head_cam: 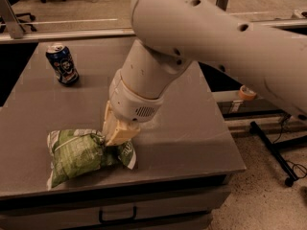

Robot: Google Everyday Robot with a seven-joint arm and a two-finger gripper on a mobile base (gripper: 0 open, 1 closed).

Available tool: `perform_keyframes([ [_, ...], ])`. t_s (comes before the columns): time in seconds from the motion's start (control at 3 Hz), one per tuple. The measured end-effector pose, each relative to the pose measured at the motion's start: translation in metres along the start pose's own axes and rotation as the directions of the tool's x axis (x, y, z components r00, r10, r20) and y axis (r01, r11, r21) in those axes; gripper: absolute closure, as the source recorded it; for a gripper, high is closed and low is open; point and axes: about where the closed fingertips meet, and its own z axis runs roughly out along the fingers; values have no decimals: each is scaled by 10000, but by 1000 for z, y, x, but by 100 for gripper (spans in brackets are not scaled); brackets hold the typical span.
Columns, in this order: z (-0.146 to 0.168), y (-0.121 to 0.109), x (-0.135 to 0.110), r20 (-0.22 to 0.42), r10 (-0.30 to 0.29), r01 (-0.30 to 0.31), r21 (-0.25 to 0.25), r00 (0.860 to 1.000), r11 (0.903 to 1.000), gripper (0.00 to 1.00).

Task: Pick green jalapeno chip bag

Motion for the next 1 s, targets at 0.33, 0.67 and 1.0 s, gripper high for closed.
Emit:
perform_keyframes([
  [0.33,-32,-16,5,719,201,-241,553,9972,9982,100],
  [0.67,-83,-37,3,1563,81,-349,1691,9877,9850,100],
  [1.0,-88,-39,-1,1614,7,-301,1797,9869,9833,100],
])
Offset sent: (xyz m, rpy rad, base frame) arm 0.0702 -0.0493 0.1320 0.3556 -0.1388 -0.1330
